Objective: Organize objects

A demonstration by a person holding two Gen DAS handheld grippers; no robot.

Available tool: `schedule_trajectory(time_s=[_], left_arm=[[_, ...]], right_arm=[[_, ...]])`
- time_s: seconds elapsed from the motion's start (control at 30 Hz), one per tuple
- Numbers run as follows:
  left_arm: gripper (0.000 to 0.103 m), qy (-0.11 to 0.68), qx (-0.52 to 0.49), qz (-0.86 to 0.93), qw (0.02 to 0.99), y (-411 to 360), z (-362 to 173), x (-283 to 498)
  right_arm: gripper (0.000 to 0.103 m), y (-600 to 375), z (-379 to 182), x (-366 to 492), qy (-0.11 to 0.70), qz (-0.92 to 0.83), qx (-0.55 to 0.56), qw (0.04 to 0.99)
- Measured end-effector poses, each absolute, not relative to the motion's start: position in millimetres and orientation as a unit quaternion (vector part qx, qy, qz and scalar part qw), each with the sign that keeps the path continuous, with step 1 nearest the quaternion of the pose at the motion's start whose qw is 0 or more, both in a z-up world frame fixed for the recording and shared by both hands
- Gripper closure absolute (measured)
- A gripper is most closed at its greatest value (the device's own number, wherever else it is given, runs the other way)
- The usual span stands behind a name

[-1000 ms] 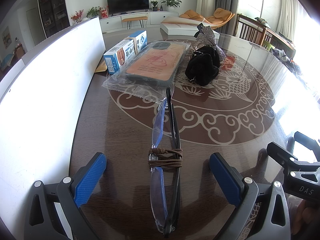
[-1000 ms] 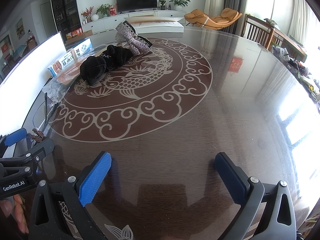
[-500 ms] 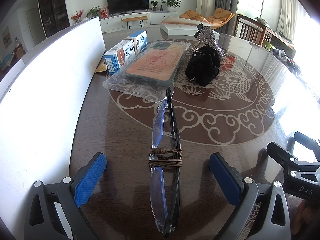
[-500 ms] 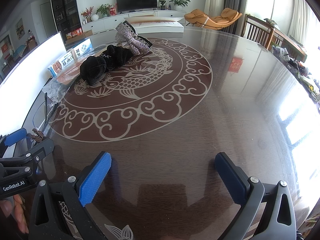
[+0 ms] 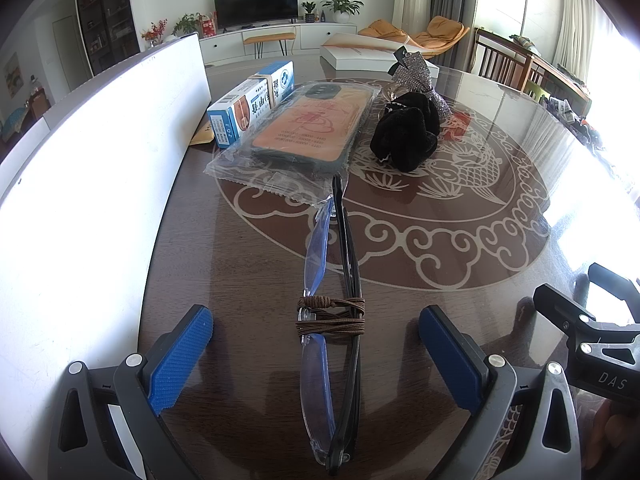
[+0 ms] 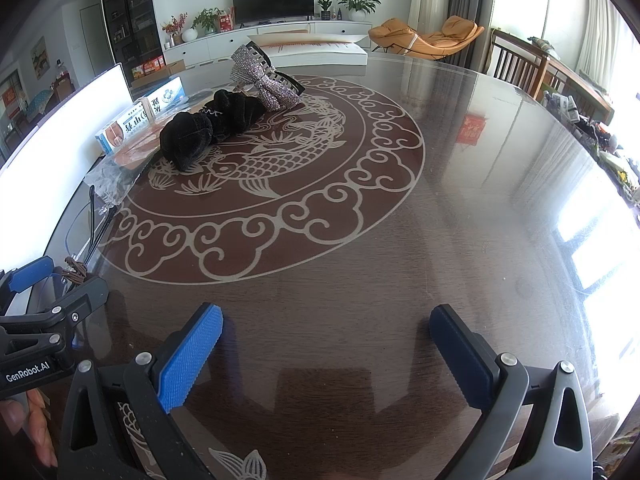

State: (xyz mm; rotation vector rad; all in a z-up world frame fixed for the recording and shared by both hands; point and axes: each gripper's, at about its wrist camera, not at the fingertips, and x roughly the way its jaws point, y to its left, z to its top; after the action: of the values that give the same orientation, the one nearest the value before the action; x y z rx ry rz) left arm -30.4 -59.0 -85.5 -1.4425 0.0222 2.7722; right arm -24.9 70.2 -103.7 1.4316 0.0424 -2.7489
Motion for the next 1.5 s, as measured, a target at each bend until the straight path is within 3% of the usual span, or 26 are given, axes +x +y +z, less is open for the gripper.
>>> schedule_trajectory(time_s=[0.2, 0.33, 0.53, 0.63, 0.67, 0.77, 0.8, 1.07, 1.2, 1.23, 1.3, 1.33, 1.43, 1.5], left_arm=[[0.000, 0.007, -0.461, 0.887, 0.009, -59, -86, -30], [0.000, 0.006, -0.461, 0.887, 0.009, -59, -85, -31], [0.000, 0.006, -0.461, 0.887, 0.009, -59, -84, -31], [0.000, 0.006, -0.461, 0.887, 0.009, -59, -84, -31], [0.000, 0.006, -0.461, 0.887, 0.009, -59, -84, -31], [0.000, 0.006, -0.461, 0.887, 0.011, -58, -84, -30], [0.000, 0.006, -0.461, 0.887, 0.011, -58, -84, -30], [0.000, 0.006, -0.466, 0.884, 0.026, -58, -82, -30], [0.000, -0.052, -0.456, 0.886, 0.063, -70, -77, -23], [0.000, -0.053, -0.458, 0.885, 0.066, -71, -76, -24], [0.000, -0.039, -0.469, 0.880, 0.061, -68, -77, -28], [0.000, -0.030, -0.472, 0.879, 0.057, -65, -77, -28], [0.023, 0.026, -0.467, 0.883, 0.038, -57, -79, -32], [0.055, 0.034, -0.452, 0.890, 0.051, -56, -75, -30]], right_arm=[[0.000, 72, -103, -25, 0.012, -0.884, 0.466, 0.024], [0.000, 81, -87, -38, -0.081, -0.883, 0.457, 0.067], [0.000, 29, -55, -132, -0.066, -0.858, 0.495, 0.125], [0.001, 3, -66, -179, -0.101, -0.826, 0.539, 0.134], [0.006, -3, -71, -188, -0.105, -0.820, 0.547, 0.128], [0.056, -14, -84, -199, -0.071, -0.819, 0.557, 0.118], [0.062, -11, -82, -194, -0.068, -0.828, 0.543, 0.123], [0.062, 62, -81, -77, -0.048, -0.820, 0.542, 0.180], [0.061, 93, -71, -23, -0.041, -0.816, 0.552, 0.167], [0.058, 97, -69, -17, -0.038, -0.819, 0.551, 0.158], [0.025, 101, -69, -11, -0.039, -0.824, 0.546, 0.147], [0.021, 100, -69, -10, -0.041, -0.827, 0.542, 0.144], [0.020, 99, -70, -18, -0.051, -0.829, 0.541, 0.133], [0.020, 97, -71, -19, -0.060, -0.828, 0.542, 0.130]])
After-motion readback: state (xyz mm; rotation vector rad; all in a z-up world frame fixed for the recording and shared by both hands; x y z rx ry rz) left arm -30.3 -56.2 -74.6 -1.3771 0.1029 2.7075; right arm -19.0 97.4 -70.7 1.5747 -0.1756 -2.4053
